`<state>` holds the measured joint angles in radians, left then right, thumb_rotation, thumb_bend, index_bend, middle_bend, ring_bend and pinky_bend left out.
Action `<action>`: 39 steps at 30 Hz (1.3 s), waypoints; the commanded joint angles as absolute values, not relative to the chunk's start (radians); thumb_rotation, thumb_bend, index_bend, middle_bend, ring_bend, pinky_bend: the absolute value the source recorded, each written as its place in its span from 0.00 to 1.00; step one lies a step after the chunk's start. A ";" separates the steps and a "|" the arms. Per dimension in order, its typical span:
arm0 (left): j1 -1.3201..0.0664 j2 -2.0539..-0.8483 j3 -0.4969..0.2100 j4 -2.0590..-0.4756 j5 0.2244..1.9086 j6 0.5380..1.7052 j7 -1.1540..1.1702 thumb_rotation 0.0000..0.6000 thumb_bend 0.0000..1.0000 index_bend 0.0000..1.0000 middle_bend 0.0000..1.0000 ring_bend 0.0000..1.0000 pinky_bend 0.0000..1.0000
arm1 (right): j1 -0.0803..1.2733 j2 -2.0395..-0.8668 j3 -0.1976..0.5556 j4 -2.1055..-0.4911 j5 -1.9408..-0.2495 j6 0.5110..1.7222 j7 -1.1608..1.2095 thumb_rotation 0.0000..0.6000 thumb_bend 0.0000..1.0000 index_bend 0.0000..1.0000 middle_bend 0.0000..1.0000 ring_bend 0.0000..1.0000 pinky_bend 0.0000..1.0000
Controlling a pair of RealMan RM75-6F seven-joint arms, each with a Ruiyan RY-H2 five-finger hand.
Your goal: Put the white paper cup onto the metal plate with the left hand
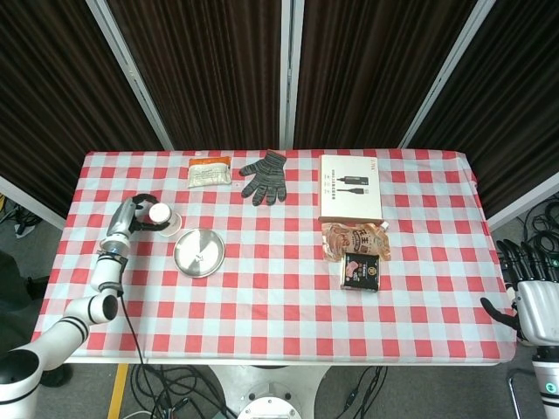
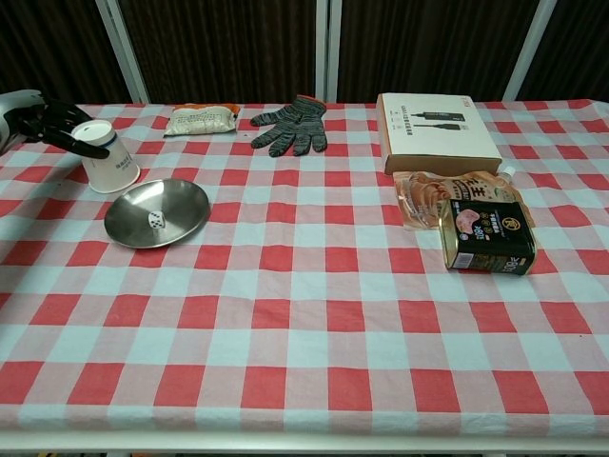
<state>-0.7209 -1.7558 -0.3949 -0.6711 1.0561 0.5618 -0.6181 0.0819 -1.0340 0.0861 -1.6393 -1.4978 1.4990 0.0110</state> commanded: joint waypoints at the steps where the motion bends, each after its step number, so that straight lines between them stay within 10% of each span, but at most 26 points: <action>1: -0.712 -1.741 -0.399 -0.702 1.067 0.577 -0.638 1.00 0.13 0.53 0.31 0.17 0.24 | 0.081 -1.033 0.085 -1.641 -1.501 1.501 0.010 1.00 0.11 0.01 0.08 0.00 0.00; 16: -0.607 -1.546 -0.268 -1.175 1.295 0.800 -0.623 1.00 0.12 0.53 0.31 0.17 0.21 | 0.082 -1.040 0.078 -1.624 -1.520 1.502 0.032 1.00 0.11 0.02 0.08 0.00 0.00; 39: -0.643 -1.683 -0.250 -0.999 1.208 0.817 -0.432 1.00 0.12 0.53 0.31 0.17 0.17 | 0.071 -1.035 0.073 -1.619 -1.525 1.512 0.048 1.00 0.11 0.02 0.08 0.00 0.00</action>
